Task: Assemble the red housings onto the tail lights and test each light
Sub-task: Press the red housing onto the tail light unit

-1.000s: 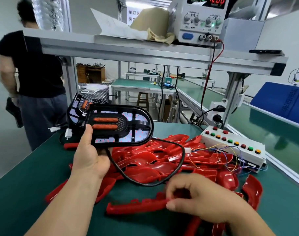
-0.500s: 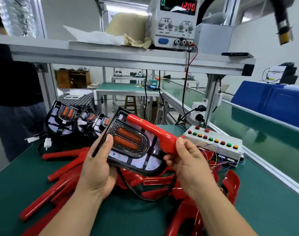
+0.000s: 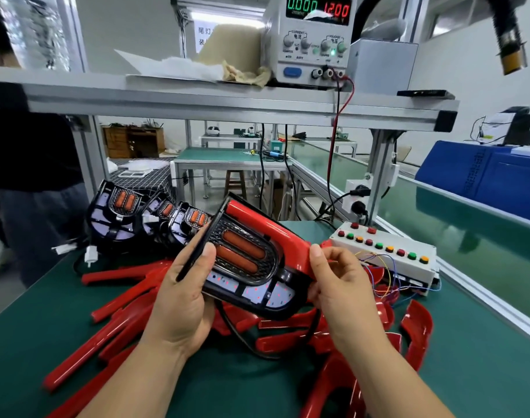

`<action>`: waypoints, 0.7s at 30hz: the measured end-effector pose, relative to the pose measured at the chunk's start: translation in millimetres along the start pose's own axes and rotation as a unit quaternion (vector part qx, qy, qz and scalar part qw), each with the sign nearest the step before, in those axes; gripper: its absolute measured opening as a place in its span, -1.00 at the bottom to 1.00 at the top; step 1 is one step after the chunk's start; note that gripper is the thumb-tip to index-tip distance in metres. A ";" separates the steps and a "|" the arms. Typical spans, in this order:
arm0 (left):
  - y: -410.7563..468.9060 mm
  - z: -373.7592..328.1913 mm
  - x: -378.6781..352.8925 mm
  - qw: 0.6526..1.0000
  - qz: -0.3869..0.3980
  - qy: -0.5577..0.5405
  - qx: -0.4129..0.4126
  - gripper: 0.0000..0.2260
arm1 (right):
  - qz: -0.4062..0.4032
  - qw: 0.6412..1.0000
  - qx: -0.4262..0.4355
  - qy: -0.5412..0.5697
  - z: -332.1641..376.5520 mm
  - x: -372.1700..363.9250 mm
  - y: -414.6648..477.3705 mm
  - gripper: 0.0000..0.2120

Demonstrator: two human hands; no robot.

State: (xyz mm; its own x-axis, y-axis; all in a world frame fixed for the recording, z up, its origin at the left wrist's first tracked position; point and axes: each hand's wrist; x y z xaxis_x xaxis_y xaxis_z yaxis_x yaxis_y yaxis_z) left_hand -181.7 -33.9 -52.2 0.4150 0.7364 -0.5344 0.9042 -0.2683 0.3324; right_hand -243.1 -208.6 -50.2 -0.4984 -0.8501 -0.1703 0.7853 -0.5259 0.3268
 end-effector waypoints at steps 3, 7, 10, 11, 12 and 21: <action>-0.3 0.7 0.8 1.000 0.004 -0.002 0.006 -0.56 | -0.015 0.999 0.006 -0.034 -3.8 1.5 0.0 -0.79; -3.9 4.4 -3.3 1.000 0.018 -0.003 0.004 -0.56 | -0.042 0.998 0.006 -0.053 -7.0 3.2 2.0 -0.78; -5.6 8.6 -6.7 1.000 0.011 -0.009 -0.006 -0.56 | -0.052 0.995 0.014 -0.087 -8.8 4.0 2.2 -0.75; -6.0 9.2 -7.8 1.000 0.010 -0.009 -0.007 -0.56 | -0.052 0.993 0.015 -0.100 -9.2 3.8 2.1 -0.74; -6.7 9.3 -9.2 1.000 0.012 -0.008 -0.008 -0.56 | -0.052 0.992 0.012 -0.113 -9.8 3.8 2.1 -0.74; -13.4 7.1 -15.2 1.000 0.026 0.009 -0.013 -0.64 | 0.056 0.974 -0.131 0.176 -11.2 -2.0 6.2 -0.57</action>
State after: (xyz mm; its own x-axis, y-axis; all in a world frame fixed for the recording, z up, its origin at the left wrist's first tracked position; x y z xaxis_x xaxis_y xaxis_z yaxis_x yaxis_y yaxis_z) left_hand -199.3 -45.9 -54.0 0.4590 0.7333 -0.5016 0.8786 -0.2909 0.3788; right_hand -233.1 -210.5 -58.2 -0.2828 -0.8358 -0.4706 0.9175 -0.3789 0.1214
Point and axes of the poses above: each hand's wrist, its own y-axis towards the middle knuckle, its own x-axis out of the back of the hand, z = x × y, and after that the axes turned 4 degrees about z, right-handed
